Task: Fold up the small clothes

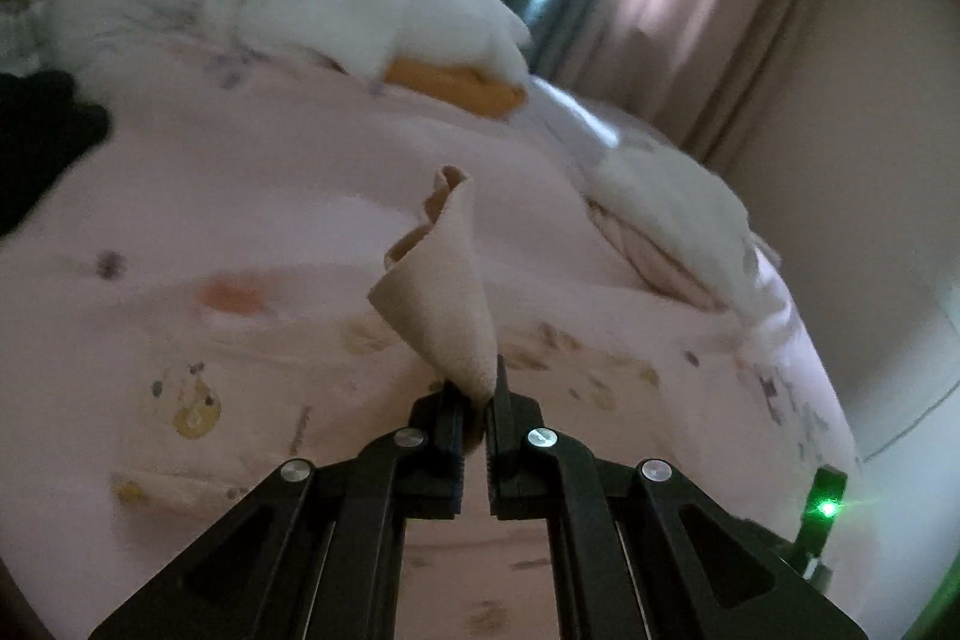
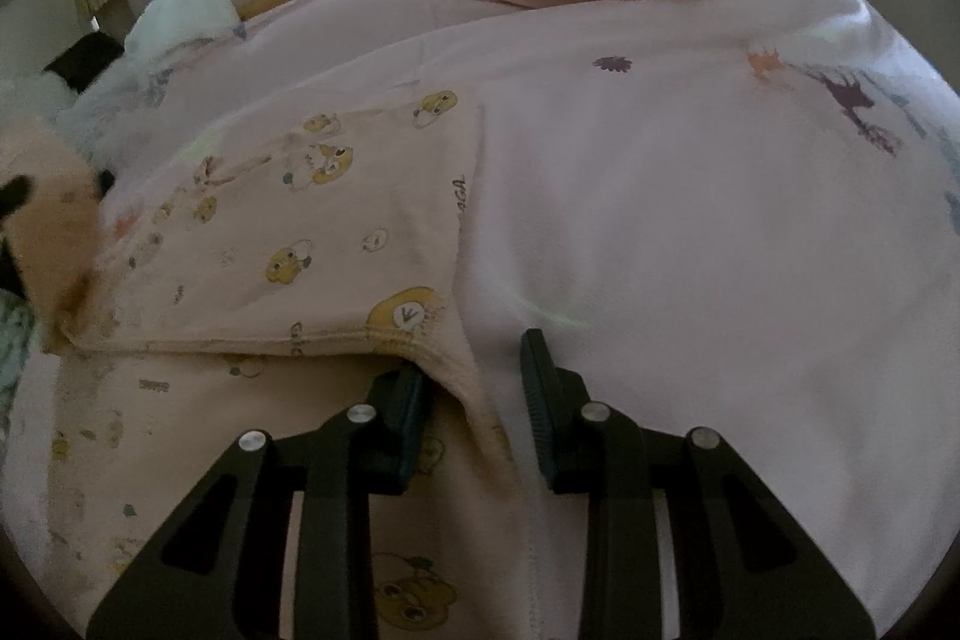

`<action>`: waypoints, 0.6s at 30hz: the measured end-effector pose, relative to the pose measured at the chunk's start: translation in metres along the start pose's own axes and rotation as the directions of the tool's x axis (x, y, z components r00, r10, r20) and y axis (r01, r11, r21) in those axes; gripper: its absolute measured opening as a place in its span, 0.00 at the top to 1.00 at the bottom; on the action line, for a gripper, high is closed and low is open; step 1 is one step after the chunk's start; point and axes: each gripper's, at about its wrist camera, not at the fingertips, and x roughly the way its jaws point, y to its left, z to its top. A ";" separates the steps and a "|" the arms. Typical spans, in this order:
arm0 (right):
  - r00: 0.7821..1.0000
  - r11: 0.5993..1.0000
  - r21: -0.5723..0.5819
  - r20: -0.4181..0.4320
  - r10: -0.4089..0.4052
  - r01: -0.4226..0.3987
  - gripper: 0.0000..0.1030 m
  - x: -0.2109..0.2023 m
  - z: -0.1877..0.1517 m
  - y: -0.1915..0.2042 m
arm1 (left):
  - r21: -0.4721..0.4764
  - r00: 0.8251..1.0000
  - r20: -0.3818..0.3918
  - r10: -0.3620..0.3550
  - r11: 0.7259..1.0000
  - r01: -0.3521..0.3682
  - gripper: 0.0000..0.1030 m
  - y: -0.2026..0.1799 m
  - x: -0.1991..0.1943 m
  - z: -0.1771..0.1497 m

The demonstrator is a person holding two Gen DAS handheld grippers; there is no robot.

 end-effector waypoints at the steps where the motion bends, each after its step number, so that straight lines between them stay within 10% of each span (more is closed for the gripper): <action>1: 1.000 1.000 0.011 0.003 0.014 -0.014 0.70 0.000 -0.001 -0.002 | 0.004 1.000 -0.014 0.003 1.000 -0.003 0.97 -0.011 0.011 -0.002; 8: 0.959 0.915 0.285 0.079 0.274 -0.285 0.90 0.000 -0.013 -0.058 | 0.034 0.997 -0.067 -0.028 0.999 0.030 0.97 -0.071 0.069 -0.013; 18: 0.926 0.864 0.332 0.122 0.358 -0.378 0.90 0.002 -0.019 -0.063 | 0.025 0.968 -0.187 -0.166 0.985 0.173 0.97 -0.127 0.107 -0.041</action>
